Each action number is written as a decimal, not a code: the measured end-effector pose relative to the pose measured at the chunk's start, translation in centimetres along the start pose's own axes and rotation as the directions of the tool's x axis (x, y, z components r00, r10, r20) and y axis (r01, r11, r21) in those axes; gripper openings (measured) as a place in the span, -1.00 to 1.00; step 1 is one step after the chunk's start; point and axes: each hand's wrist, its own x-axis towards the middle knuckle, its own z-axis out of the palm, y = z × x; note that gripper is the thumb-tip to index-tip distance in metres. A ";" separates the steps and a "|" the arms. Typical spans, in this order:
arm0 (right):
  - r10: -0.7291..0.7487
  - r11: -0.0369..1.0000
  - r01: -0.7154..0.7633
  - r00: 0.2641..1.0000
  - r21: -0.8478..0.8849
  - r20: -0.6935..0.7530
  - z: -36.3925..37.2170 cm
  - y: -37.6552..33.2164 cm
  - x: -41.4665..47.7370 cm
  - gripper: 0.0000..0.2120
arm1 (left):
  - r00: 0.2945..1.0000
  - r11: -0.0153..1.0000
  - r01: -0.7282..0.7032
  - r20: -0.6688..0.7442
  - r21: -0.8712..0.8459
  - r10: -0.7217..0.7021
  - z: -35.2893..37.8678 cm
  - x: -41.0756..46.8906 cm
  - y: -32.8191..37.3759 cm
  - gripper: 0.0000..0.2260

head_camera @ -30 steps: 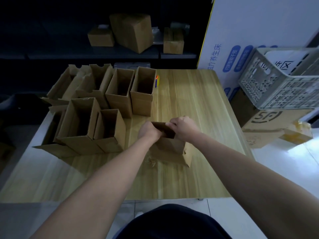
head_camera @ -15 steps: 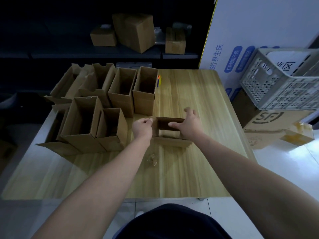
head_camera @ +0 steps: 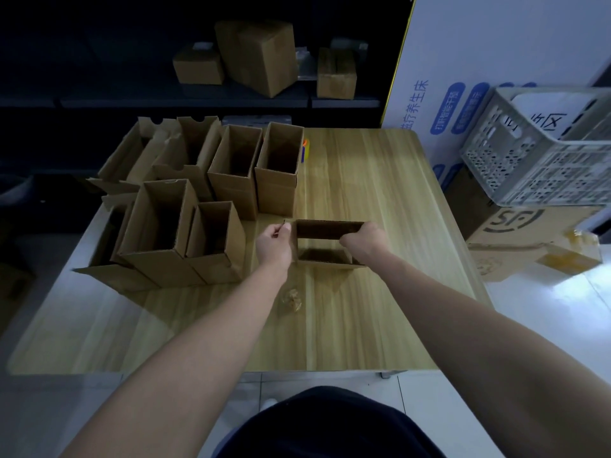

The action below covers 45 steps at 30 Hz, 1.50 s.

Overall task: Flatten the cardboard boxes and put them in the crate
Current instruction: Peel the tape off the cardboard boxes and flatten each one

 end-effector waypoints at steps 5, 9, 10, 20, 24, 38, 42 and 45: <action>-0.069 0.993 0.083 0.985 -0.084 0.157 -1.4 0.2 -0.3 -0.73 | 0.964 0.967 0.235 0.150 -0.103 -0.218 -0.2 0.2 0.2 -0.57; -0.135 0.988 0.152 0.942 -0.032 0.308 -1.5 -0.4 -1.3 -0.59 | 0.913 0.892 0.319 0.356 -0.321 -0.198 0.8 -0.2 0.4 -0.46; -0.145 0.986 0.166 0.929 -0.034 0.341 -1.3 -0.6 -1.6 -0.58 | 0.912 0.892 0.317 0.362 -0.323 -0.193 1.3 -0.4 0.5 -0.42; -0.097 0.994 0.100 0.994 -0.044 0.057 -1.1 1.2 -0.1 -0.62 | 0.940 0.948 0.312 0.166 -0.068 -0.298 2.3 1.1 -2.1 -0.74; 0.023 0.996 -0.013 0.993 -0.084 0.112 -2.1 3.1 0.5 -0.35 | 0.944 0.959 0.281 0.191 -0.029 -0.271 2.0 1.5 -2.4 -0.76; 0.142 0.990 -0.142 0.990 -0.002 0.000 -1.7 8.7 3.3 -0.63 | 0.903 0.927 0.123 0.347 0.353 -0.252 4.9 1.4 -6.1 -0.49; 0.097 0.987 -0.096 0.995 -0.129 -0.002 -2.3 10.1 4.7 -0.59 | 0.901 0.909 0.068 0.367 0.411 -0.233 6.3 2.0 -7.6 -0.48; 0.066 0.963 -0.066 0.998 -0.262 -0.006 -2.8 11.2 6.1 -0.60 | 0.903 0.846 -0.029 0.376 0.532 -0.205 7.9 2.6 -8.4 -0.45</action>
